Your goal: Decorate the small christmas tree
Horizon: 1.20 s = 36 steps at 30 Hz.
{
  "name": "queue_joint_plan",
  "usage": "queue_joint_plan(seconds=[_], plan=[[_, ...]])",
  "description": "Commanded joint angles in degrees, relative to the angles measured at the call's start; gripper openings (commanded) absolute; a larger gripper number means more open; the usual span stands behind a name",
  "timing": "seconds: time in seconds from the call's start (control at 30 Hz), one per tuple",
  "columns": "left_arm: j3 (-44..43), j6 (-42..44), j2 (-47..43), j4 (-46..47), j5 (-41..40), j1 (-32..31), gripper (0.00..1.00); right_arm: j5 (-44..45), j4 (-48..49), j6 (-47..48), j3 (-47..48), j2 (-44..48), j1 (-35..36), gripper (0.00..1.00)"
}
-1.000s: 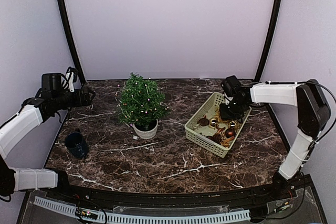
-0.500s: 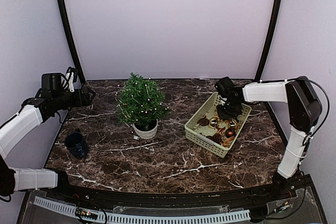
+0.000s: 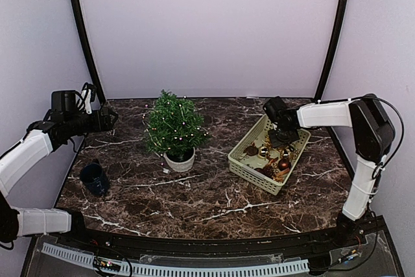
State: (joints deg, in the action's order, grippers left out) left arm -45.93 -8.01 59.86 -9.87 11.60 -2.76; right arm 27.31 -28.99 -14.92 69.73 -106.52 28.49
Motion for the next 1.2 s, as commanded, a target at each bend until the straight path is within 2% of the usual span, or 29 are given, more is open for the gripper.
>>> queue_joint_plan(seconds=[0.0, 0.17, 0.27, 0.4, 0.57, 0.7, 0.87, 1.17], plan=[[1.06, 0.04, -2.12, 1.99, 1.09, 0.37, 0.89, 2.42, 1.02, -0.25, 1.02, 1.59, 0.34, 0.0], [2.05, -0.2, -3.48, 3.32, 3.33, 0.36, 0.9, 3.1, -2.33, -1.9, 1.71, 8.95, 0.25, 0.0], [2.31, -0.25, -3.75, 3.93, 5.09, 0.36, 0.9, -0.35, -3.08, -3.13, 1.68, 14.1, 0.31, 0.0], [3.08, -0.05, -4.14, 5.93, 10.68, 0.37, 0.9, -12.58, -0.82, -5.01, 0.7, 20.75, 0.67, 0.0], [3.75, -0.28, -3.12, 8.21, 18.59, 0.31, 0.9, -28.55, 8.49, -9.46, -1.88, 25.54, 4.45, 0.0], [3.81, -0.57, -2.4, 9.25, 21.97, 0.23, 0.89, -37.61, 17.37, -12.71, -1.48, 24.64, 9.44, 0.0], [4.16, -0.61, -2.46, 9.66, 24.05, 0.24, 0.89, -43.61, 25.9, -14.63, 1.48, 20.71, 14.01, 0.0], [4.18, -0.19, -2.74, 9.69, 24.29, 0.23, 0.89, -47.06, 28.37, -15.61, 8.92, 11.27, 17.27, 0.0]])
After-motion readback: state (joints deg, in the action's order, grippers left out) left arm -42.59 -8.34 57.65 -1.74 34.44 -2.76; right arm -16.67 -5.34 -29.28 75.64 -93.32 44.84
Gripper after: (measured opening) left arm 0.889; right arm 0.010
